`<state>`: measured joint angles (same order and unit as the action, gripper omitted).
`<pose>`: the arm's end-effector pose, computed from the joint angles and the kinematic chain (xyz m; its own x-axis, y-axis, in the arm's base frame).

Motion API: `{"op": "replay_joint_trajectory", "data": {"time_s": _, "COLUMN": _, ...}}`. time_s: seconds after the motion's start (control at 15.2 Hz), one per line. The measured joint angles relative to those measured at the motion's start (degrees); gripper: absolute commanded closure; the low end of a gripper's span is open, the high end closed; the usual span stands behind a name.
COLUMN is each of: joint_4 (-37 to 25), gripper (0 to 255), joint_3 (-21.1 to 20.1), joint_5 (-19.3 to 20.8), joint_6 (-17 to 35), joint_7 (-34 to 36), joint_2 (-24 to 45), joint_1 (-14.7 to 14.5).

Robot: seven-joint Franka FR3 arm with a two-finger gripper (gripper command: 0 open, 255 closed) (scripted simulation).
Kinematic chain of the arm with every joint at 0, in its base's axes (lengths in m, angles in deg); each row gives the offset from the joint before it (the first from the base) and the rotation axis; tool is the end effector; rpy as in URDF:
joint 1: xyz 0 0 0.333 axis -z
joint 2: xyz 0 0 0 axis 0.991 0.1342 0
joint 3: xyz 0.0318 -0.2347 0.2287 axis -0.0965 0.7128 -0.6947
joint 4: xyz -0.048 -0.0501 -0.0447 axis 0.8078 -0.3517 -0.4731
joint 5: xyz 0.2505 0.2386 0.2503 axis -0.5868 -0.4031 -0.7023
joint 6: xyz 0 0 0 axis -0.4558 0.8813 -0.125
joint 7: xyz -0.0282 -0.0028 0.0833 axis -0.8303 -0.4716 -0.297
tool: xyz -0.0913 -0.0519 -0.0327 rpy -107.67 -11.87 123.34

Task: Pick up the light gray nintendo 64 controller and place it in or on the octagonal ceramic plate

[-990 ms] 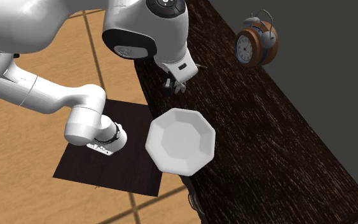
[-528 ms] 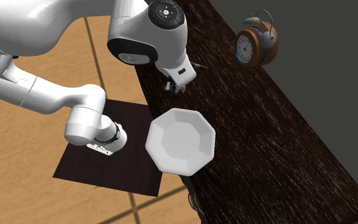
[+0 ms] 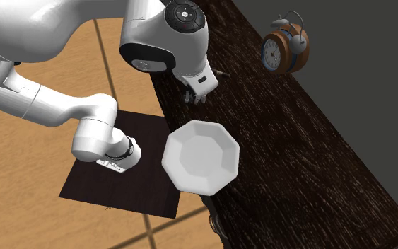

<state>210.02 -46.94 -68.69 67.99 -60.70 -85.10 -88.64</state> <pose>0.3551 0.1137 0.5710 0.9990 0.0017 -0.0450 -0.0084 -0.9747 -0.2236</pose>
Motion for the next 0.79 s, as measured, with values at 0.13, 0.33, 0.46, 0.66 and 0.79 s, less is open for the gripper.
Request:
{"op": "replay_joint_trajectory", "data": {"time_s": 0.13, "joint_4": 0.0, "gripper": 255, "joint_3": 0.0, "joint_5": 0.0, "joint_6": 0.0, "joint_7": 0.0, "joint_2": 0.0, "joint_1": 0.0}}
{"op": "replay_joint_trajectory", "data": {"time_s": 0.33, "joint_4": 0.0, "gripper": 255, "joint_3": 0.0, "joint_5": 0.0, "joint_6": 0.0, "joint_7": 0.0, "joint_2": 0.0, "joint_1": 0.0}}
{"op": "replay_joint_trajectory", "data": {"time_s": 0.46, "joint_4": 0.0, "gripper": 0, "joint_3": 0.0, "joint_5": 0.0, "joint_6": 0.0, "joint_7": 0.0, "joint_2": 0.0, "joint_1": 0.0}}
{"op": "replay_joint_trajectory", "data": {"time_s": 0.66, "joint_4": -4.1, "gripper": 0, "joint_3": -2.8, "joint_5": 3.9, "joint_6": -1.6, "joint_7": -0.1, "joint_2": 4.3, "joint_1": -0.3}}
{"op": "replay_joint_trajectory", "data": {"time_s": 0.79, "joint_4": -5.0, "gripper": 0, "joint_3": -4.0, "joint_5": 5.7, "joint_6": -1.2, "joint_7": -0.3, "joint_2": 6.3, "joint_1": -0.4}}
